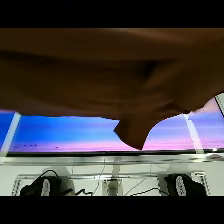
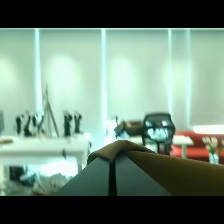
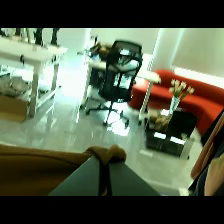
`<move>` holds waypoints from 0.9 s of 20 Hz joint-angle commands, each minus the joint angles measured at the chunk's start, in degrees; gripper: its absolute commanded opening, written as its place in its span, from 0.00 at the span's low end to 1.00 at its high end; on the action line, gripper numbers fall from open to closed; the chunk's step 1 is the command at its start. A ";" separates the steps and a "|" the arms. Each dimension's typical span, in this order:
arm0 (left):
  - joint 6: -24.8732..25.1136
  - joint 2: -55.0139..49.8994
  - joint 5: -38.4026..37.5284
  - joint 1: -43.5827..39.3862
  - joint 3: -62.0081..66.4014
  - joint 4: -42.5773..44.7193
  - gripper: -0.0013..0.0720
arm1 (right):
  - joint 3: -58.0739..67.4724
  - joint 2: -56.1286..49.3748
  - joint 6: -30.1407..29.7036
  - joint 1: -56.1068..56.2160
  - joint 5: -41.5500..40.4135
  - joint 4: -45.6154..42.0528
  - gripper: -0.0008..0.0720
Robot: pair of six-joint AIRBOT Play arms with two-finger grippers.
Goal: Fold the clothes and pants, and hang the long-sleeved shirts on hangers.
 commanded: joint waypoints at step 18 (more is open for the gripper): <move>-0.07 -64.17 -9.09 -15.74 0.17 -0.09 0.03 | 1.60 -63.82 11.82 10.93 9.90 0.85 0.03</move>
